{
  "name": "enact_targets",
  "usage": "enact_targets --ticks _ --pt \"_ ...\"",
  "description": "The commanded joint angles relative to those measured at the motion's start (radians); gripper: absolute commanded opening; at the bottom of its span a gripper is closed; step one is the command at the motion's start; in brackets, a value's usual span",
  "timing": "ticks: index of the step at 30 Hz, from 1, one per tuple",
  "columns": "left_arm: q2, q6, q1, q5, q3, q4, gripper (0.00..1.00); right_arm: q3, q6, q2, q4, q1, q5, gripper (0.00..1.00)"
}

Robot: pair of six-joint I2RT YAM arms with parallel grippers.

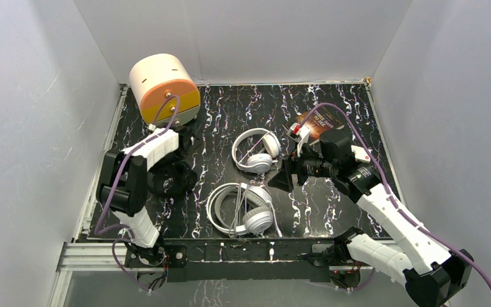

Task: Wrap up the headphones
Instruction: Place the headphones at the center of the board, then reset both arms

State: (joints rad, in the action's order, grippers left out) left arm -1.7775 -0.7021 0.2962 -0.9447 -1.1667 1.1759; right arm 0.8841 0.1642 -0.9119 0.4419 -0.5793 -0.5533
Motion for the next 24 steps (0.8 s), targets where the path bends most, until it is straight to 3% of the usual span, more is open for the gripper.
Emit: enact_targets --ticks 1,13,19,24 --pt "0.136 0.007 -0.004 0.078 0.011 -0.02 0.97 0.008 -0.014 0.0 -0.029 -0.005 -0.015 0.81" --pt "0.343 -0.036 -0.005 0.196 -0.083 0.054 0.98 0.083 -0.041 0.001 0.03 -0.005 0.044 0.82" --pt "0.536 0.097 -0.004 0.474 -0.27 -0.081 0.98 0.162 -0.073 0.02 0.104 -0.005 0.198 0.89" --pt "0.663 0.016 -0.004 0.547 -0.302 -0.11 0.98 0.221 -0.114 0.03 0.155 -0.006 0.259 0.95"
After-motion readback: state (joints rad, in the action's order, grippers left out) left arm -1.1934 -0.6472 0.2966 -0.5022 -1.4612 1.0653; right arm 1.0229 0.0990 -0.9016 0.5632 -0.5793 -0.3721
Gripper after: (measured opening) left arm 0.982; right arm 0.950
